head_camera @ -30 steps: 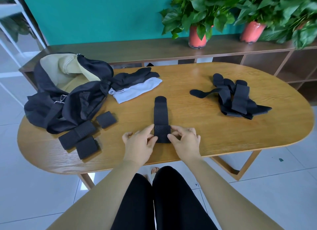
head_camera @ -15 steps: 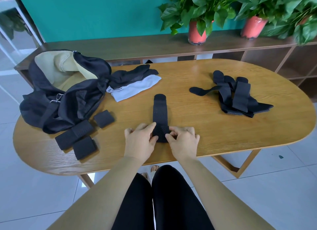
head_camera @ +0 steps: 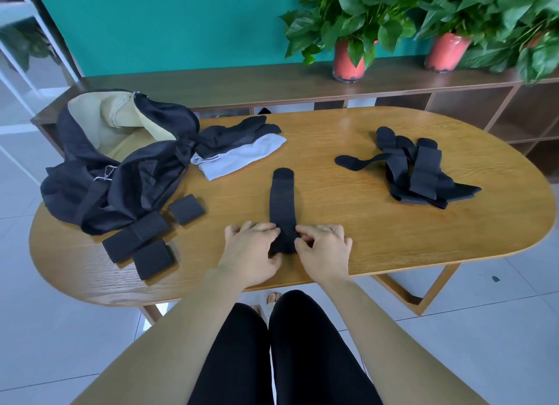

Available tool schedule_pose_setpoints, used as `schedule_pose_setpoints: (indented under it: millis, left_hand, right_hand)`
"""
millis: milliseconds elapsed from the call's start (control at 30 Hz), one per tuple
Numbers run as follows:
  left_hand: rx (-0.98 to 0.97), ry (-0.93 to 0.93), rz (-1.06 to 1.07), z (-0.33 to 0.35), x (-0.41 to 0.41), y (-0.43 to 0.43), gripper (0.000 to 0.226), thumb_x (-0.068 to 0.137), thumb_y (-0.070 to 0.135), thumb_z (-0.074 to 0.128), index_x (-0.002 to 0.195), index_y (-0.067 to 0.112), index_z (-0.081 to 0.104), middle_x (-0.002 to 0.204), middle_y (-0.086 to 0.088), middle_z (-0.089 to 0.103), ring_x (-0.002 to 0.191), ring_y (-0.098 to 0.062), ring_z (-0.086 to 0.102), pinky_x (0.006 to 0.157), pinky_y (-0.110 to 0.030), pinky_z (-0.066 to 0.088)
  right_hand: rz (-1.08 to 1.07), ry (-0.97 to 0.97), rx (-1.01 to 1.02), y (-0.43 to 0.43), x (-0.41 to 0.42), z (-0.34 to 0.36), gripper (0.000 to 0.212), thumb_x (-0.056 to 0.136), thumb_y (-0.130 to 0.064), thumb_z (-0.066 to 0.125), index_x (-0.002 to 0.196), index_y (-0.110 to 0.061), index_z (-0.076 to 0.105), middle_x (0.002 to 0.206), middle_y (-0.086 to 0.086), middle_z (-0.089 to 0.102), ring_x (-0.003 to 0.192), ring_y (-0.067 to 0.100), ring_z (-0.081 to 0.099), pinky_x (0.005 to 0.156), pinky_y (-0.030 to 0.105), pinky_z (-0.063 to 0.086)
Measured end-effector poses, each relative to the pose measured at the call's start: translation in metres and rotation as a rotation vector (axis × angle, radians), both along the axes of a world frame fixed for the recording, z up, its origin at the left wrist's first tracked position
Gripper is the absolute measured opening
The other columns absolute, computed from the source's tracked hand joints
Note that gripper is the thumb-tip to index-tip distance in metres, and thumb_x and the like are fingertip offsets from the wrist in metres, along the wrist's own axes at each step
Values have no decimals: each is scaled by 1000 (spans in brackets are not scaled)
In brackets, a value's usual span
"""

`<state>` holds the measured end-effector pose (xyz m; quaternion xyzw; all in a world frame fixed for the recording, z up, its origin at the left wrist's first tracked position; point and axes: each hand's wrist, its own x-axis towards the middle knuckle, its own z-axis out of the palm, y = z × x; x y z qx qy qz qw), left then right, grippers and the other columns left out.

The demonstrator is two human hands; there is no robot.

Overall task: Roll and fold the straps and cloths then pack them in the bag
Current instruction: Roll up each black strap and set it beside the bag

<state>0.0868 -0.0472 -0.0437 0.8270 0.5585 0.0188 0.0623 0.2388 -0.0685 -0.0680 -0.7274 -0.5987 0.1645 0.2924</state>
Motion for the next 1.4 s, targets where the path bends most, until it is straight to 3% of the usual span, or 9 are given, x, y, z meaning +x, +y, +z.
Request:
schedule_pose_setpoints:
  millis: [133,233,367,533,667,1000,1133,1267,1400]
  left_hand:
    - [-2,-62,-54,2,-9,-4,45,95,44,42,137,33,48,143,17,45,129,-10,35,100,-37,12]
    - [-51,-187,-22,4,-14,-10,38,98,42,38,130,35,55,106,15,64,114,-8,44,100,-36,16]
    - [-152,-391,79,10,-14,-16,33,98,44,39,127,37,54,104,17,63,110,-6,50,96,-33,18]
    - [-56,-520,222,-4,-3,-6,15,95,32,52,91,26,64,88,13,69,89,-9,62,89,-37,40]
    - [49,-462,274,-4,9,1,42,94,25,55,56,22,38,52,6,42,52,-17,42,59,-29,34]
    - [107,-332,283,-7,16,6,28,96,30,53,70,22,48,65,5,52,68,-19,56,66,-30,45]
    - [141,-336,267,-13,12,8,27,94,30,55,119,20,57,96,2,65,89,-18,62,81,-36,50]
    - [192,-245,156,-17,10,7,44,96,22,50,140,29,46,137,5,44,123,-18,39,91,-33,33]
    - [143,-101,56,-19,7,7,46,97,22,39,142,31,41,149,15,32,134,-14,23,87,-34,23]
  right_hand:
    - [174,-17,51,-12,10,2,49,77,-15,60,124,-29,61,118,-15,49,113,8,28,82,22,16]
    - [251,-59,119,-17,11,-3,42,81,-14,63,122,-25,64,124,-16,55,119,9,32,83,24,16]
    - [150,108,98,-17,6,4,28,90,-22,62,118,-26,66,96,-26,52,108,7,39,90,26,24]
    - [-53,290,122,-8,-4,6,14,86,-20,68,98,-15,73,74,-26,47,100,19,58,90,39,46]
    - [-133,261,137,-1,-8,2,12,86,-25,68,92,-18,75,72,-16,52,97,17,56,79,32,49]
    - [-189,116,134,10,-12,-1,20,87,-30,66,105,-25,72,88,-7,71,99,16,52,80,34,47]
    - [-188,79,154,12,-13,-5,16,85,-29,68,100,-27,74,85,-8,71,94,18,51,76,35,47]
    - [-178,21,201,14,-14,-10,18,83,-28,71,100,-27,75,93,-4,72,93,21,53,74,34,46]
    - [-157,-14,197,15,-12,-14,17,84,-29,69,100,-28,75,97,-2,71,93,22,52,73,32,41]
